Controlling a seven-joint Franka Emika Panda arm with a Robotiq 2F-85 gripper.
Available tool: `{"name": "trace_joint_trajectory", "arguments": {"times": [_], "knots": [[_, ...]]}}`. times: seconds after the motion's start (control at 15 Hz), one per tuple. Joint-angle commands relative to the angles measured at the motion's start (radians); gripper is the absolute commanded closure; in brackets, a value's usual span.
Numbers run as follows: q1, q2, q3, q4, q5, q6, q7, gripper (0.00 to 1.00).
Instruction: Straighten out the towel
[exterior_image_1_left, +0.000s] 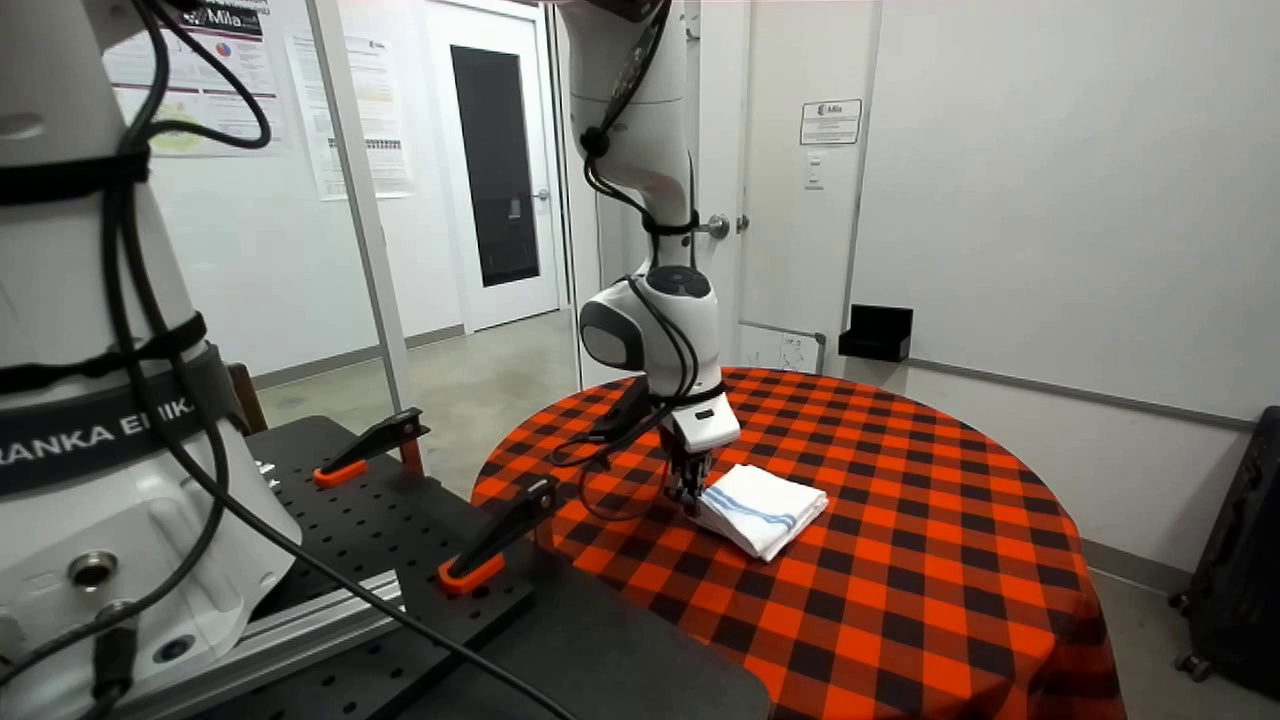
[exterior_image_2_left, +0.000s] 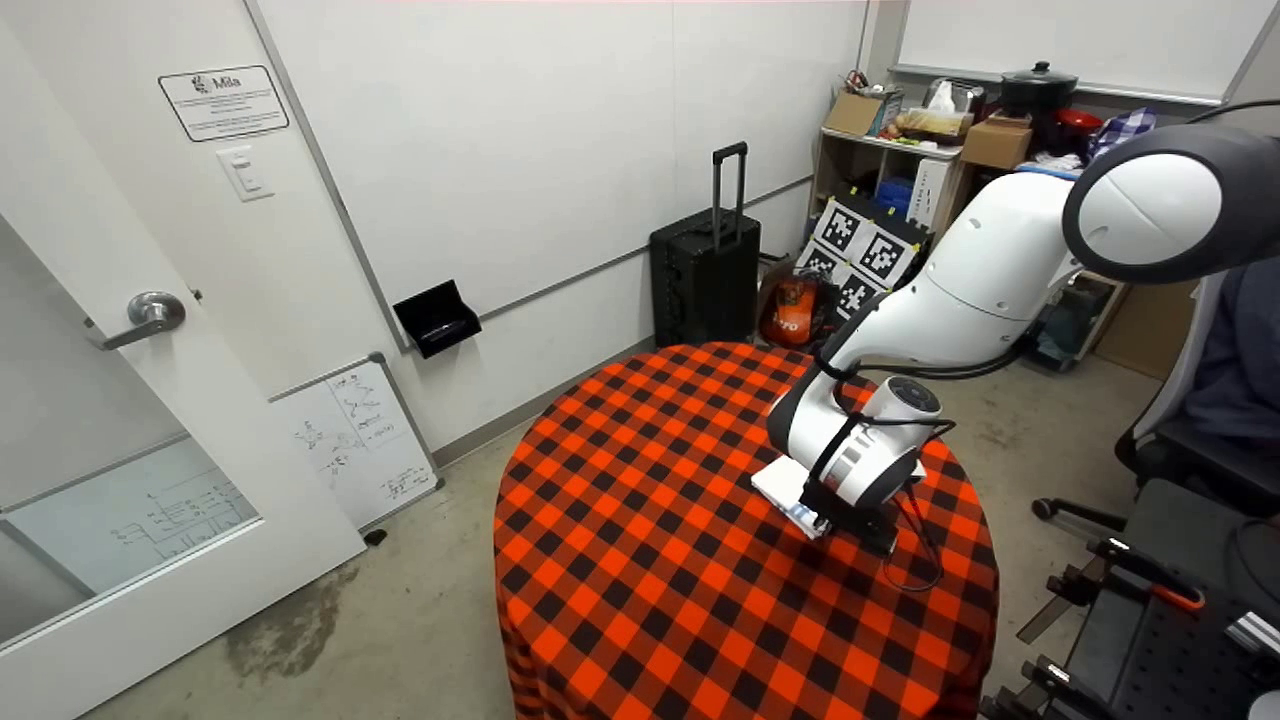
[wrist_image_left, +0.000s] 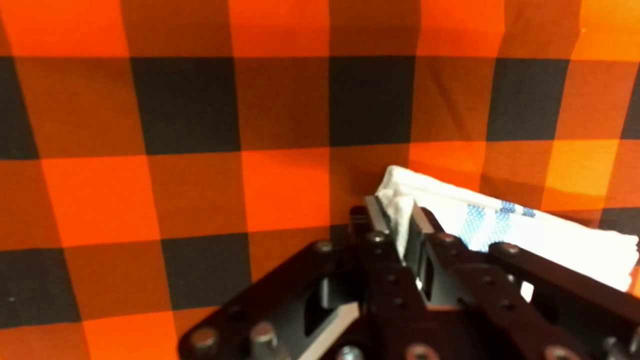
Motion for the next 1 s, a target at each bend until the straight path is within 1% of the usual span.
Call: {"name": "trace_joint_trajectory", "arguments": {"times": [0.0, 0.13, 0.2, 0.27, 0.4, 0.47, 0.53, 0.6, 0.67, 0.73, 0.8, 0.87, 0.93], "knots": [[-0.002, -0.015, 0.005, -0.022, -0.005, 0.009, -0.019, 0.99], [-0.006, -0.018, 0.007, -0.022, -0.003, 0.006, -0.019, 0.99], [-0.007, -0.019, 0.008, -0.023, -0.002, 0.006, -0.019, 0.69], [-0.008, -0.02, 0.007, -0.024, -0.003, 0.007, -0.02, 0.68], [-0.008, -0.021, 0.006, -0.025, -0.003, 0.007, -0.02, 0.55], [-0.007, -0.021, 0.006, -0.025, -0.003, 0.007, -0.02, 0.47], [-0.006, -0.02, 0.005, -0.025, -0.002, 0.01, -0.02, 0.49], [-0.006, -0.02, 0.005, -0.025, -0.002, 0.01, -0.02, 0.53], [-0.004, -0.02, 0.004, -0.025, -0.002, 0.011, -0.019, 0.78], [-0.003, -0.021, 0.003, -0.026, -0.003, 0.012, -0.019, 0.77], [-0.004, -0.022, 0.003, -0.027, -0.002, 0.012, -0.019, 0.81], [-0.005, -0.023, 0.004, -0.028, -0.002, 0.012, -0.02, 0.88], [-0.007, -0.027, 0.005, -0.03, -0.001, 0.013, -0.021, 0.97]]}}
